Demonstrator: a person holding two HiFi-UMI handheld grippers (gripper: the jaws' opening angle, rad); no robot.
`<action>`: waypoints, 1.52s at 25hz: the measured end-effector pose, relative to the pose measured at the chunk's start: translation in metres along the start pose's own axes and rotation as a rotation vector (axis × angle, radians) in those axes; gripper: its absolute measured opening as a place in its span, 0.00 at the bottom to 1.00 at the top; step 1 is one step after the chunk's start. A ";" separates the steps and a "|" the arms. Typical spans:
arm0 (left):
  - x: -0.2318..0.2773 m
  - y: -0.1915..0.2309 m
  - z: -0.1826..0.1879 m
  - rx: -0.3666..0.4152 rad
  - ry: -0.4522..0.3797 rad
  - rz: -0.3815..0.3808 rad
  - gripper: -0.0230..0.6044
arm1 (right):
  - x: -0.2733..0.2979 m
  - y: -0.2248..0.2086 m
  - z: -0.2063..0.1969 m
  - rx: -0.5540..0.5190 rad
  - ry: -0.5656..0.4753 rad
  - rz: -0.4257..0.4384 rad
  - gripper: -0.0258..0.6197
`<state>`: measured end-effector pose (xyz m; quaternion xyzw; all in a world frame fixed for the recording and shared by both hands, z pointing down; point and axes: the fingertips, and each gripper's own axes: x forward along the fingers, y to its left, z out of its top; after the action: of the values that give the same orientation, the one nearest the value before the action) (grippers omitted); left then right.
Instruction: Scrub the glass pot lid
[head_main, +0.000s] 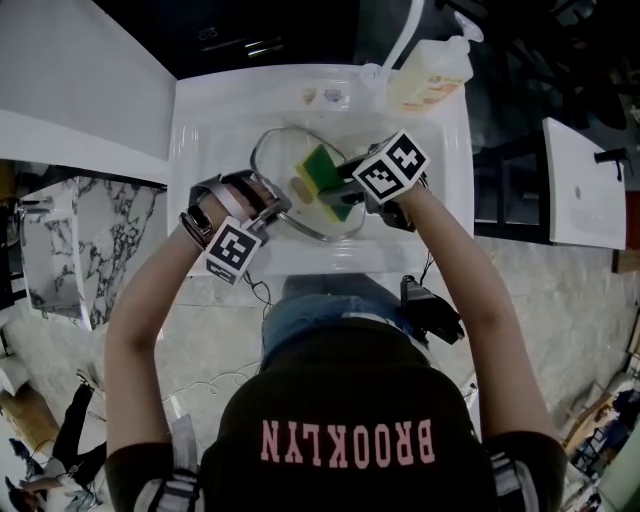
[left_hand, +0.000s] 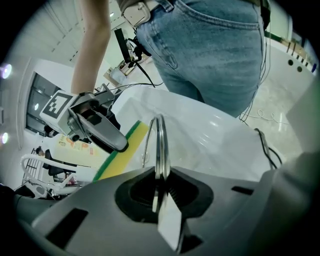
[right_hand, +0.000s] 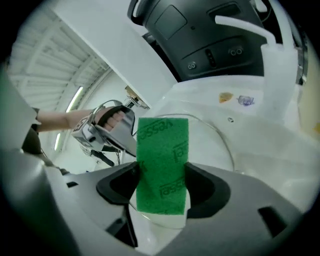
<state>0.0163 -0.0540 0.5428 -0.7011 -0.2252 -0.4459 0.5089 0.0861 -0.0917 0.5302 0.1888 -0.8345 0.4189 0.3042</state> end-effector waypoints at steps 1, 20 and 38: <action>0.000 0.000 0.000 0.002 0.001 0.001 0.10 | 0.006 0.006 0.001 0.028 0.003 0.021 0.46; -0.001 -0.002 0.001 0.026 -0.004 -0.001 0.10 | 0.057 0.009 -0.010 0.047 0.157 0.022 0.46; -0.002 -0.001 0.002 0.011 -0.014 -0.023 0.10 | 0.062 -0.055 -0.049 0.048 0.307 -0.016 0.46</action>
<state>0.0150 -0.0518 0.5416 -0.6988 -0.2393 -0.4457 0.5057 0.0886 -0.0869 0.6261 0.1362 -0.7665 0.4602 0.4268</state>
